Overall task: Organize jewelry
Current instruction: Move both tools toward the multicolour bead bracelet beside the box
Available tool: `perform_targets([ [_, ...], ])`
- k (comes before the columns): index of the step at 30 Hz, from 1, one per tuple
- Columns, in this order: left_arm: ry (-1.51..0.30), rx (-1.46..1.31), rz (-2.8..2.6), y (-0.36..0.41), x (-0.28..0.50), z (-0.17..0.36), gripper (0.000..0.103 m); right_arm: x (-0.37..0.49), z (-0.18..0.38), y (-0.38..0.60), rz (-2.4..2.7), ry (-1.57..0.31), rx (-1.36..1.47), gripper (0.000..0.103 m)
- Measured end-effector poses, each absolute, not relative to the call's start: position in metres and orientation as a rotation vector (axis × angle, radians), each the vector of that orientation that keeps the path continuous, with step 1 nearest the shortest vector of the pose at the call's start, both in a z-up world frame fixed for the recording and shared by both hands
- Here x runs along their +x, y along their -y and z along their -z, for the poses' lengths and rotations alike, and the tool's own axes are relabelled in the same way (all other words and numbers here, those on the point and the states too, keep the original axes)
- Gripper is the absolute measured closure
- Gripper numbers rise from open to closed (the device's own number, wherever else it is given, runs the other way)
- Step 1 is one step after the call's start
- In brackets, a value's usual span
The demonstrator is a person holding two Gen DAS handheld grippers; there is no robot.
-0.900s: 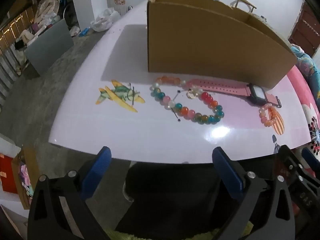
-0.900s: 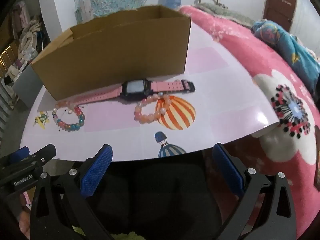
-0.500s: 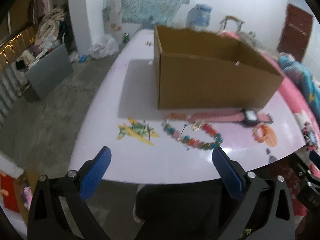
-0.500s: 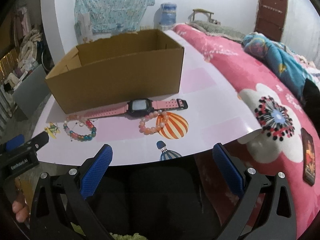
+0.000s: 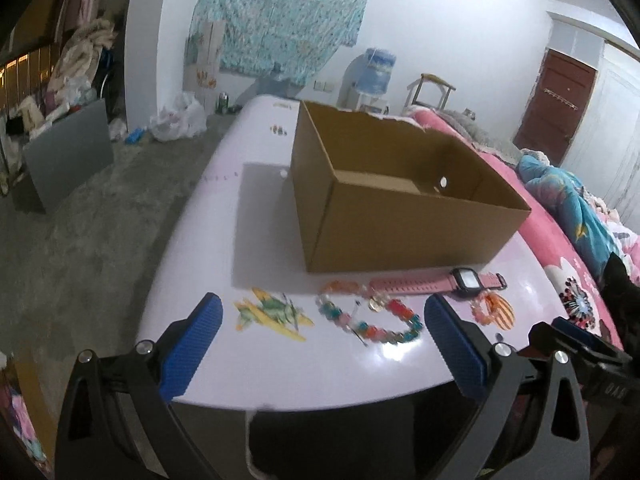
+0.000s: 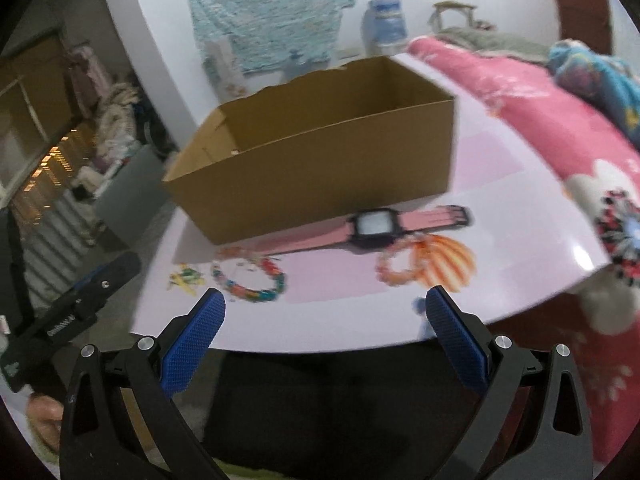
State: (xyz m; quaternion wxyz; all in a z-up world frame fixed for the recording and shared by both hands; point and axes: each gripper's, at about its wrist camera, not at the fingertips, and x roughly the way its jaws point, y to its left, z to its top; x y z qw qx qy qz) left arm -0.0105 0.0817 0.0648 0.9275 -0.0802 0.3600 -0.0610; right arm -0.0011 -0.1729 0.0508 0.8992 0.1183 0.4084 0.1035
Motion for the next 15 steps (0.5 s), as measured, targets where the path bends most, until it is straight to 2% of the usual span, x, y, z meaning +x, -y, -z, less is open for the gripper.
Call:
perform_targets([
  [6,-0.781,-0.131,0.144,-0.090,0.017,-0.049,0.004,0.032,-0.034,0.152,-0.332,-0.909,0.272,0.007],
  [8,-0.806,-0.112,0.159,-0.088,0.029,-0.042,0.006,0.042,-0.026,0.145,-0.341,-0.925,0.252,0.012],
  [15,-0.912,-0.075,0.231,-0.077,0.066,-0.019,0.024,0.061,-0.008,0.134,-0.381,-0.999,0.241,0.025],
])
